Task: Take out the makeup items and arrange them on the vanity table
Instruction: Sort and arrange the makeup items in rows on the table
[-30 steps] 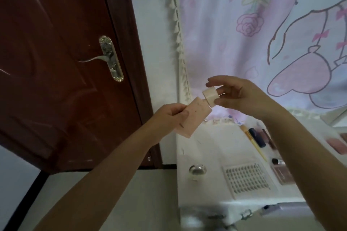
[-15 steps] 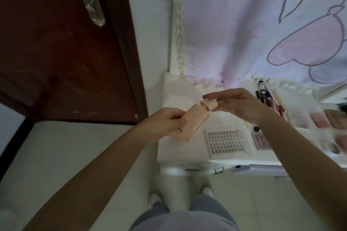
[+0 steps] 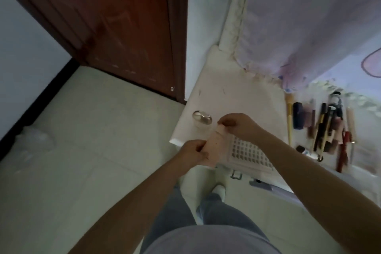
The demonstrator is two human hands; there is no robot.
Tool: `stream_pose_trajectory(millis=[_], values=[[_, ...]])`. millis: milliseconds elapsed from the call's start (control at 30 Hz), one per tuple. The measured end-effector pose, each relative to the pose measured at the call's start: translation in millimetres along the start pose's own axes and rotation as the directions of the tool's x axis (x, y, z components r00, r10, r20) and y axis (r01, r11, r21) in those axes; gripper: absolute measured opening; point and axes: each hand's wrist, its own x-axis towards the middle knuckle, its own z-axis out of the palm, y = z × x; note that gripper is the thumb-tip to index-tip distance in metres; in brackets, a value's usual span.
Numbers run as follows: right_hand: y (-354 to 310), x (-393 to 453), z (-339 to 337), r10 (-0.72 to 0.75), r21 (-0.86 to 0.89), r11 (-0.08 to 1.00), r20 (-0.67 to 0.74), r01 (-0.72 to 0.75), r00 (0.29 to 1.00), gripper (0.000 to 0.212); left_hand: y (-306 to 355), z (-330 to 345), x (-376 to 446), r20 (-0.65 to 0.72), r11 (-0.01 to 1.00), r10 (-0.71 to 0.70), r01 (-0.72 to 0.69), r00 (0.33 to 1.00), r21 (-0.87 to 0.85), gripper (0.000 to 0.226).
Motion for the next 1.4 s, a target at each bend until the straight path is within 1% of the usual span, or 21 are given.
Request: stream_pose_trajectory(millis=[67,167,267,367,467,533,600,700,800,933,1000,1067,1133,1200,1233,1267,1333,1400], values=[[4,12,2,0.010,-0.084,0.996,-0.010,-0.011,1.000,0.034,-3,7,8,-0.082,0.999,0.001,-0.005,0.997,-0.049,0.038],[12,26,4,0.016,-0.110,0.994,-0.034,-0.020,0.999,0.032,-6,14,19,-0.199,0.995,0.003,-0.022,0.980,-0.094,0.037],[17,34,9,-0.005,-0.113,0.994,-0.030,0.002,1.000,0.031,-8,21,29,-0.293,0.998,0.001,-0.019,0.956,-0.057,0.033],[21,39,13,-0.023,-0.120,0.993,-0.050,0.017,0.998,0.030,-10,24,36,-0.400,1.000,-0.008,0.015,0.917,0.015,0.029],[24,38,14,-0.029,-0.093,0.995,-0.071,0.023,0.997,0.027,-8,28,38,-0.442,0.983,0.029,0.055,0.896,0.176,0.021],[27,36,14,-0.035,-0.048,0.998,-0.090,0.031,0.995,0.023,-8,32,38,-0.475,0.964,0.069,0.065,0.877,0.259,0.019],[29,35,14,-0.038,-0.009,0.999,-0.110,0.037,0.993,0.019,-8,35,37,-0.499,0.939,0.102,0.082,0.861,0.334,0.022],[31,34,12,-0.061,-0.022,0.998,-0.117,0.059,0.991,0.020,-1,34,38,-0.514,0.869,0.120,0.160,0.849,0.468,0.032],[30,29,8,-0.084,-0.010,0.996,-0.124,0.083,0.989,0.024,4,34,39,-0.525,0.842,0.115,0.197,0.843,0.501,0.036],[33,19,-1,-0.103,0.000,0.995,-0.046,0.104,0.994,0.037,3,37,36,-0.520,0.808,0.154,0.196,0.841,0.556,0.039],[42,10,-8,-0.134,-0.090,0.987,-0.001,0.133,0.991,0.042,0,38,31,-0.514,0.765,0.209,0.189,0.832,0.616,0.041],[58,-6,-14,-0.162,-0.239,0.956,0.052,0.170,0.985,0.048,-3,39,26,-0.515,0.736,0.283,0.161,0.809,0.657,0.042],[78,-27,-15,-0.136,-0.456,0.874,0.108,0.170,0.985,0.062,-6,40,19,-0.508,0.727,0.347,0.116,0.788,0.676,0.042],[96,-46,-10,-0.067,-0.636,0.757,0.153,0.150,0.986,0.087,-6,45,13,-0.481,0.716,0.411,0.052,0.774,0.696,0.039],[104,-53,-5,-0.034,-0.683,0.716,0.176,0.147,0.984,0.099,-5,49,10,-0.461,0.710,0.437,0.018,0.772,0.704,0.038],[110,-58,1,-0.011,-0.702,0.697,0.191,0.144,0.982,0.106,-4,52,7,-0.440,0.706,0.456,-0.012,0.774,0.708,0.037],[117,-60,11,0.007,-0.698,0.705,0.183,0.125,0.983,0.111,0,60,3,-0.410,0.710,0.475,-0.063,0.779,0.701,0.036],[119,-57,16,0.014,-0.657,0.750,0.141,0.083,0.990,0.109,4,66,-1,-0.395,0.719,0.479,-0.092,0.784,0.689,0.035]])
